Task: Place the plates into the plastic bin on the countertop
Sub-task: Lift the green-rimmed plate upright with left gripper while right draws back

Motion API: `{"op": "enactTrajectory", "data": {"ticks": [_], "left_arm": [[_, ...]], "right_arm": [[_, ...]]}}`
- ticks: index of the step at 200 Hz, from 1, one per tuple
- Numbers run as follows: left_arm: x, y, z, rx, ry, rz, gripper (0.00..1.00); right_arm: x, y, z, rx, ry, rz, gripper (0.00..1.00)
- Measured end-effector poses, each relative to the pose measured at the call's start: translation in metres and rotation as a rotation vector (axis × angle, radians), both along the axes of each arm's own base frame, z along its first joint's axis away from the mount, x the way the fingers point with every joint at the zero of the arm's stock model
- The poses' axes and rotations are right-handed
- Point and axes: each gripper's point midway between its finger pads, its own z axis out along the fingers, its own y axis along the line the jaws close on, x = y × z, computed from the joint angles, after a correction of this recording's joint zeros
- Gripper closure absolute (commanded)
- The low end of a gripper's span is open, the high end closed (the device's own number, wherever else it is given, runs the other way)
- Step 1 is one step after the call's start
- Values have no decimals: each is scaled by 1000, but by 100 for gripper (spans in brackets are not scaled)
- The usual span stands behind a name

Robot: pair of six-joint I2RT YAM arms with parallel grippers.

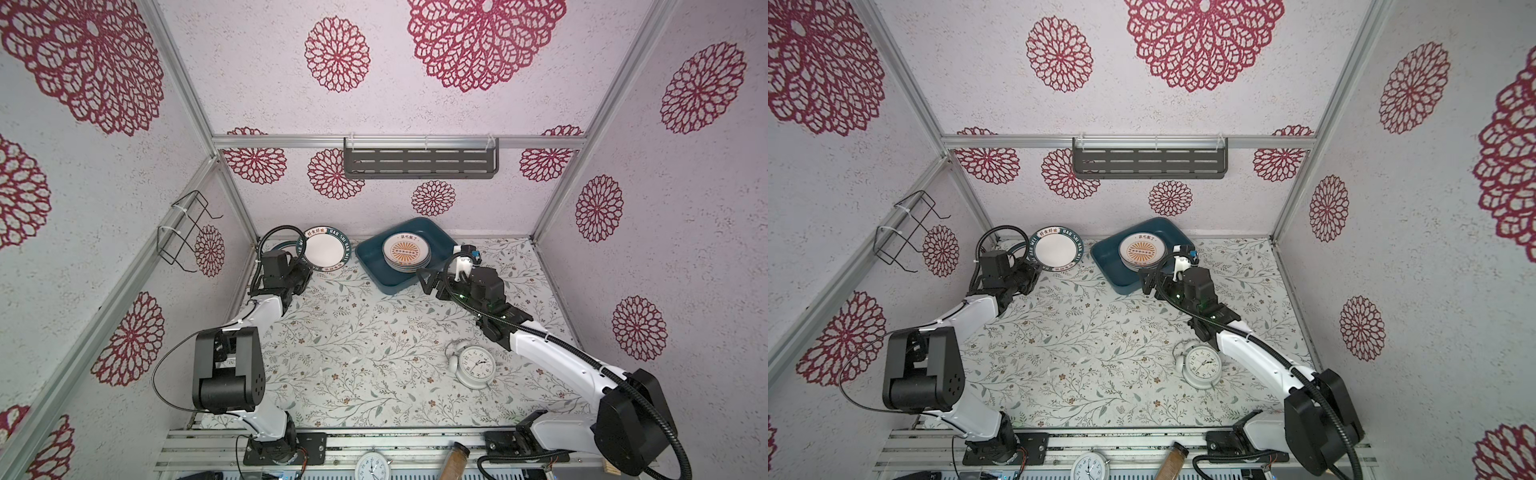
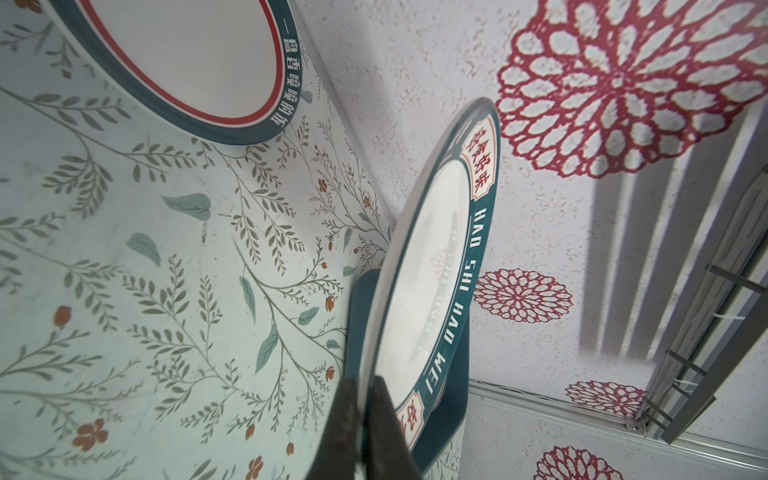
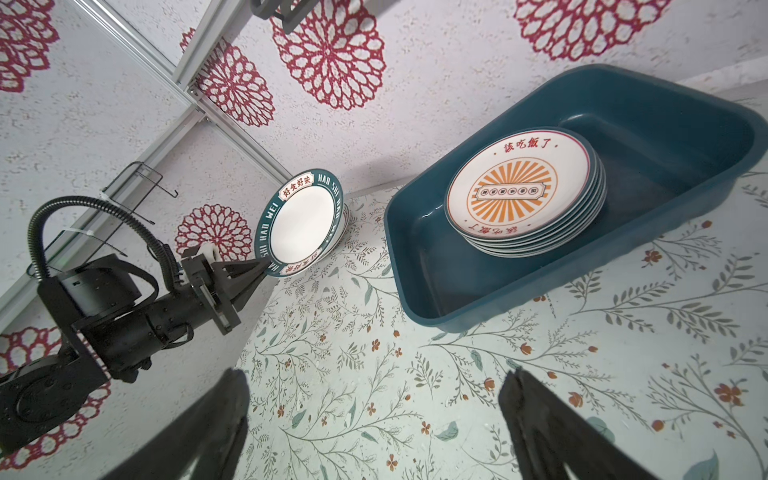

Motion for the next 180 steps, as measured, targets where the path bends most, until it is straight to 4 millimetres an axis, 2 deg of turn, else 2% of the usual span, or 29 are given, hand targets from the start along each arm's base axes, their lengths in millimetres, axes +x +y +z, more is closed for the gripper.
{"op": "enactTrajectory", "data": {"ticks": [42,85,126,180], "left_arm": [[-12,-3,3,29,17,-17,100],[-11,-10,5,52,25,-38,100],[9,-30,20,63,-11,-90,100],[39,-61,28,70,-29,-163,100]], "right_arm": [[2,-14,8,4,-22,-30,1],[0,-30,8,-10,-7,-70,1],[-4,-46,5,-20,1,-109,1],[-5,-74,1,-50,19,-189,1]]}}
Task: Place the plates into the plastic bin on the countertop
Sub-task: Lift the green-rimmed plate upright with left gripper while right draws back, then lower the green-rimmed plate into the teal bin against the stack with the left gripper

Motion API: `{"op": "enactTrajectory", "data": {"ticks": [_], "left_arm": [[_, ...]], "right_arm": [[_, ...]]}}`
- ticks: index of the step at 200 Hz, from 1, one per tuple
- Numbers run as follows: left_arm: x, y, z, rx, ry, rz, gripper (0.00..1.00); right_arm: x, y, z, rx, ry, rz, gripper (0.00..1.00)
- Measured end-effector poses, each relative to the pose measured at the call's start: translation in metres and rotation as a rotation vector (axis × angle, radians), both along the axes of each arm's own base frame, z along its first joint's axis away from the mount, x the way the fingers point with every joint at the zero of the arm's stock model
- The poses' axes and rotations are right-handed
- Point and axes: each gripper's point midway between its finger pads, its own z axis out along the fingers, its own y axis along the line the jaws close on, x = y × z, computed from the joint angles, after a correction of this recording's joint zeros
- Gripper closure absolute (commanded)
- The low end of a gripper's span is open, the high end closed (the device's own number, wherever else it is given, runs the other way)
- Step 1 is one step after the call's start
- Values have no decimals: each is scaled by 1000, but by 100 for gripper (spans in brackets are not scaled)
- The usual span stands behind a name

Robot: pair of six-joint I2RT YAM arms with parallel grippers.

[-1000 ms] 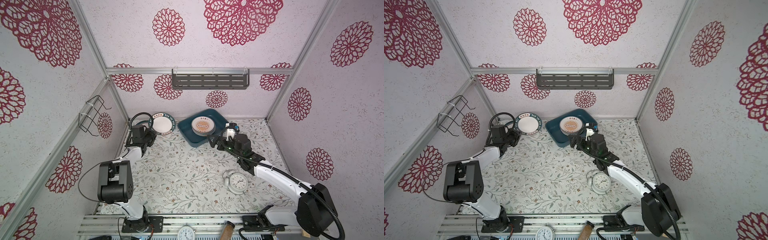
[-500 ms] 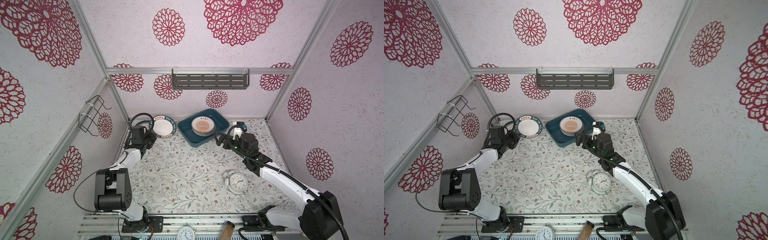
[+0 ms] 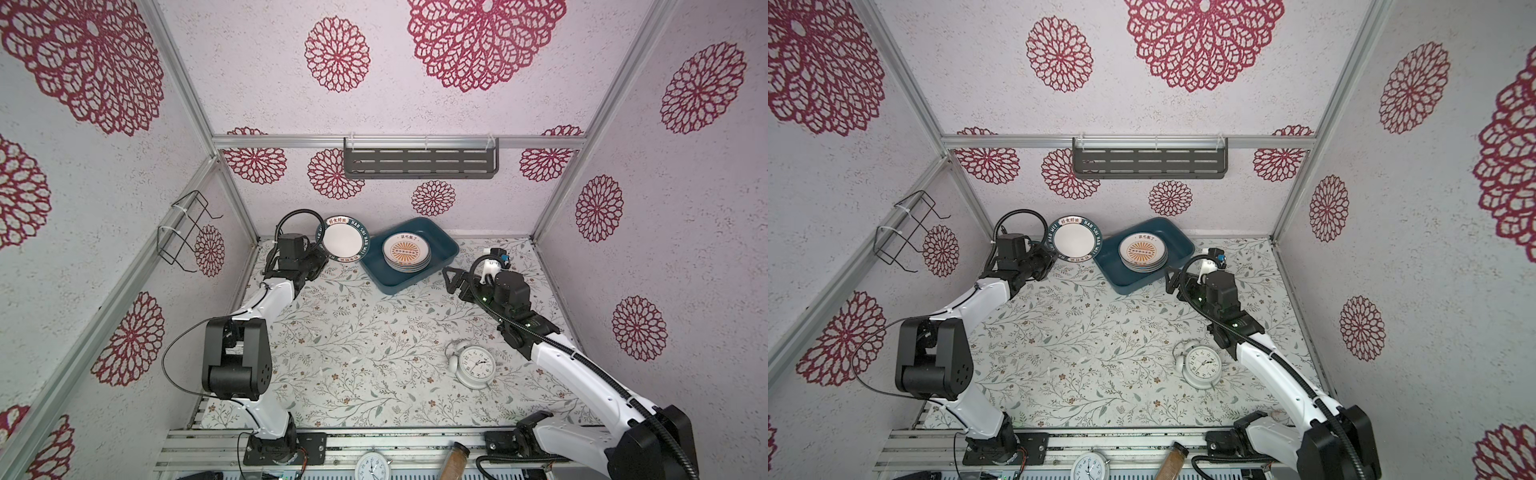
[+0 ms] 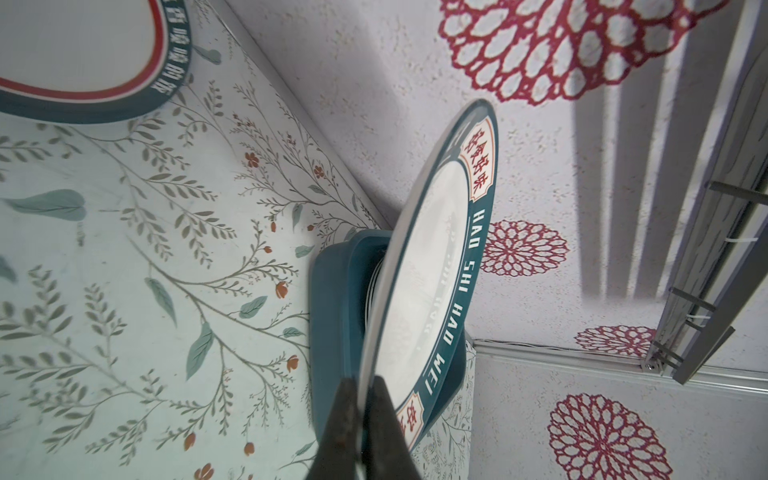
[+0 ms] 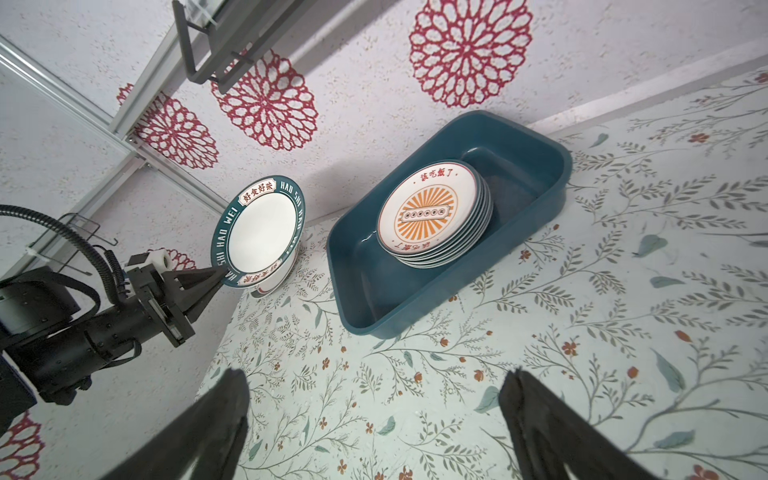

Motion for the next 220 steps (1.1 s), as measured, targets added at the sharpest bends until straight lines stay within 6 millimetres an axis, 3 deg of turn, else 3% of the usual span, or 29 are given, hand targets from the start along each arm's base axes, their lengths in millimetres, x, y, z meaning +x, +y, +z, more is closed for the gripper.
{"op": "enactTrajectory", "data": {"ticks": [59,108,220], "left_arm": [[37,-59,0,-16,-18,-121,100],[59,-104,-31,-60,27,-191,100],[81,-181,-68,-195,81,-257,100]], "right_arm": [[-6,-38,11,-34,-13,-100,1],[-17,-59,17,-45,-31,-158,1],[-18,-72,8,-57,-10,-192,1]]}}
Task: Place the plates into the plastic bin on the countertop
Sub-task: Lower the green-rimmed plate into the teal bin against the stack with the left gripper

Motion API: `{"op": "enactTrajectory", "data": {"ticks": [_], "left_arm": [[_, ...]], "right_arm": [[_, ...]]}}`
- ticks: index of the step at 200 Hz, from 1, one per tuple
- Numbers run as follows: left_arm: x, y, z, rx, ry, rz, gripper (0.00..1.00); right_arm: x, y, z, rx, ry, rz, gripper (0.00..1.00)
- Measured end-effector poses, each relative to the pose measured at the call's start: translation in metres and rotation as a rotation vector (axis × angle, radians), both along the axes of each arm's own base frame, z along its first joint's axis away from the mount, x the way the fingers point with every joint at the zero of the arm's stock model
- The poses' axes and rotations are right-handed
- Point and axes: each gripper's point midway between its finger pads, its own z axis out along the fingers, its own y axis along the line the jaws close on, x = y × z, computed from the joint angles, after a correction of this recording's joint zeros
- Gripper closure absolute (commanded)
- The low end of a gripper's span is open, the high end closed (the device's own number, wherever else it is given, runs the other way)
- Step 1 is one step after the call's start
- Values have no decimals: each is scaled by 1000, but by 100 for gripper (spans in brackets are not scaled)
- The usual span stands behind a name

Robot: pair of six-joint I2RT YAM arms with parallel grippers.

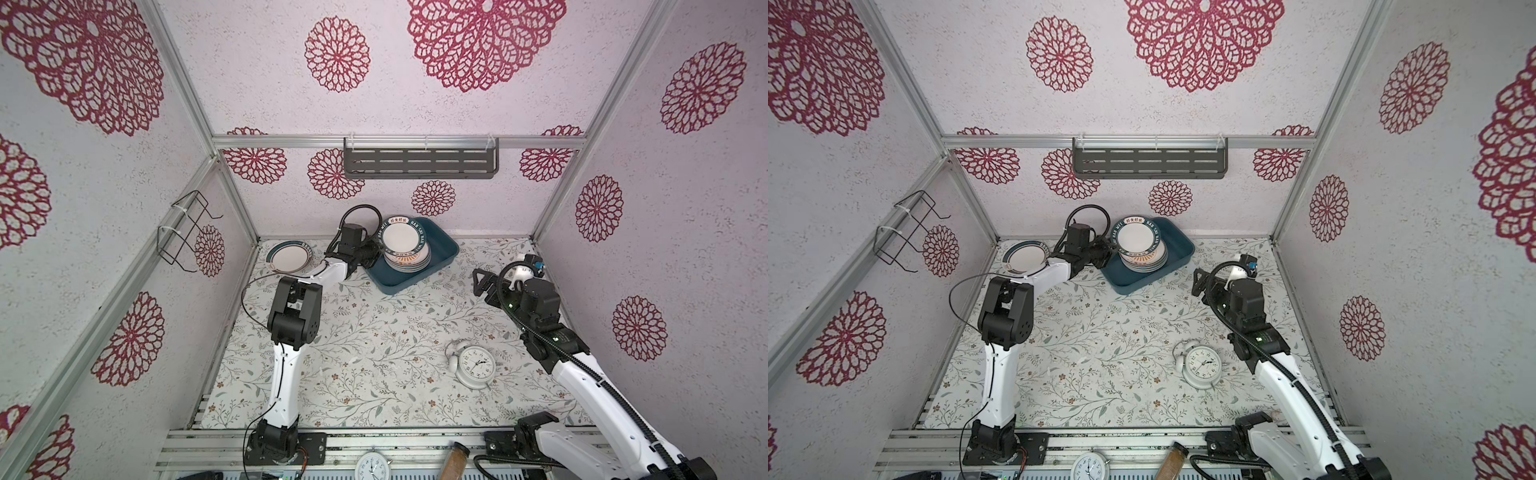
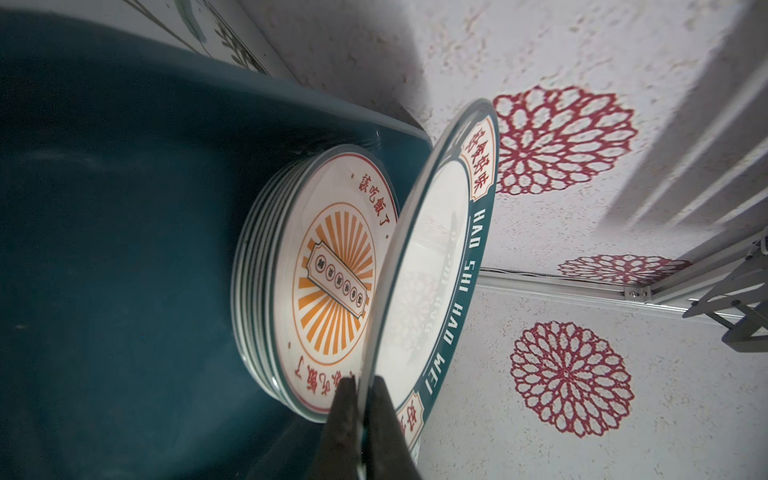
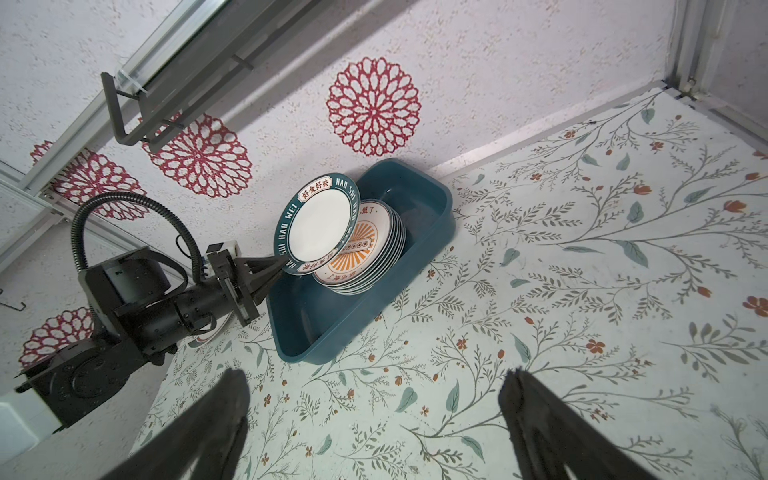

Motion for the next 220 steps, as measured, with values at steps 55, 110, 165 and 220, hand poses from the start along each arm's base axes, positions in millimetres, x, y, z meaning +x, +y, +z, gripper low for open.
{"op": "enactTrajectory", "data": {"ticks": [55,110,165,220], "left_arm": [[-1,-13,-18,-3,44,-12,100],[3,-15,-13,12,50,-4,100],[4,-18,-35,31,102,-8,100],[-1,-20,-44,49,134,-11,91]], "right_arm": [[-1,-2,-13,-3,25,-1,1],[0,-1,-12,5,22,10,1],[1,-3,-10,8,14,2,1],[1,-4,-15,7,21,-2,1]]}}
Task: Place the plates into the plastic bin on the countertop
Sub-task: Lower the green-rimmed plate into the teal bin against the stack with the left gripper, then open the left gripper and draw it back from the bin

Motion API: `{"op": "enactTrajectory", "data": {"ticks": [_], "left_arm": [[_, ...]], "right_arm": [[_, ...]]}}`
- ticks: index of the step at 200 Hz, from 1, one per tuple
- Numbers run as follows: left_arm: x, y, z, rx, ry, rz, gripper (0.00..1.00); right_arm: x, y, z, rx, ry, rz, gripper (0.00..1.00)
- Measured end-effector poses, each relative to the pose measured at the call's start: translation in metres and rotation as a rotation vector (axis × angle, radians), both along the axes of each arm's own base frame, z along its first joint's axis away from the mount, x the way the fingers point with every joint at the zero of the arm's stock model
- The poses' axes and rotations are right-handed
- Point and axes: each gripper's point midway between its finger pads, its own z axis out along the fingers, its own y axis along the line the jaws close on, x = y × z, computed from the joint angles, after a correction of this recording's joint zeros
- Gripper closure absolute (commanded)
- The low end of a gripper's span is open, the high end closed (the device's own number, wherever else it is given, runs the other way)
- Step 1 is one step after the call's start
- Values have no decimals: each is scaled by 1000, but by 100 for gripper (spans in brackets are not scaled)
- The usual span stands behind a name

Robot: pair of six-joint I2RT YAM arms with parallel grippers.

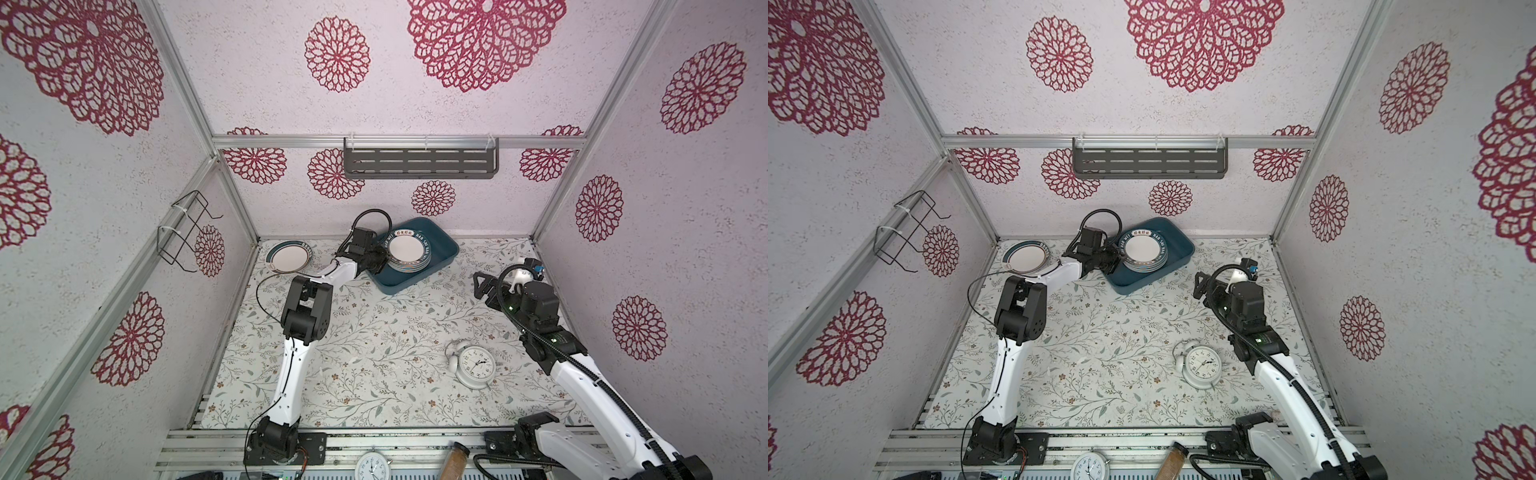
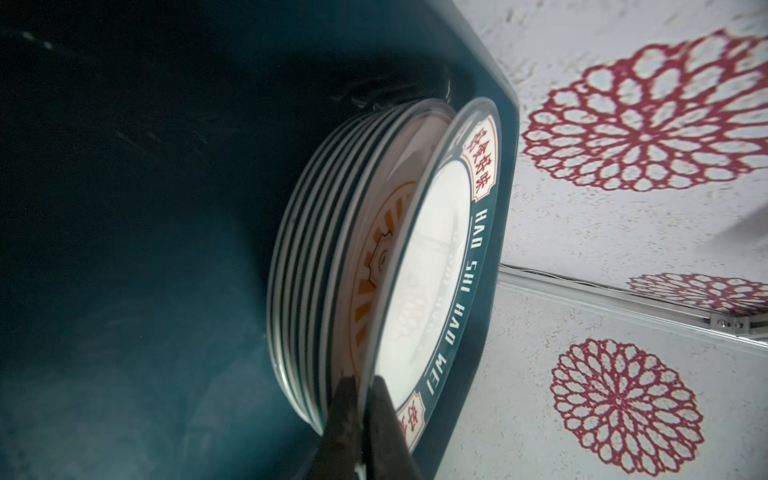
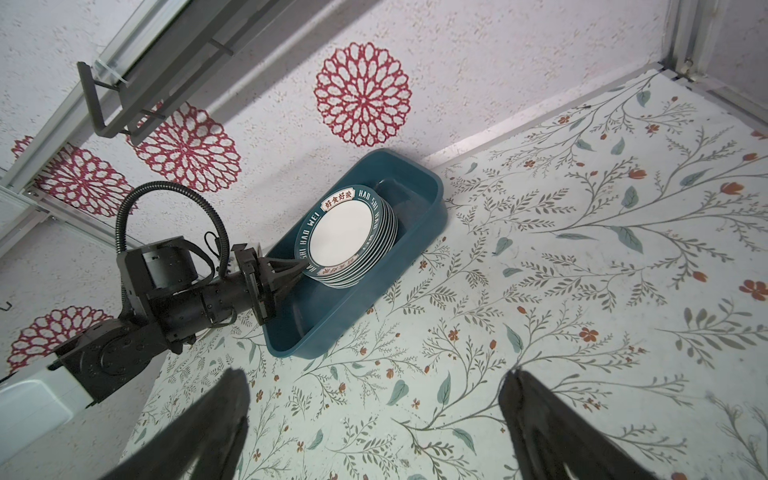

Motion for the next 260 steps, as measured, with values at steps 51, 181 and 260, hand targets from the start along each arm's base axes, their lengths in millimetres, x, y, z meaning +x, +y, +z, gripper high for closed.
{"op": "enactTrajectory", "data": {"ticks": [51,181,260], "left_arm": [[0,-3,3,2,-16,-12,72],[-7,-2,23,114,-48,-52,11],[-31,24,102,202,-207,-12,3]], "right_arm": [[0,-1,0,9,-1,-4,1],[1,1,2,20,-18,6,1],[2,1,3,27,-21,8,1]]}}
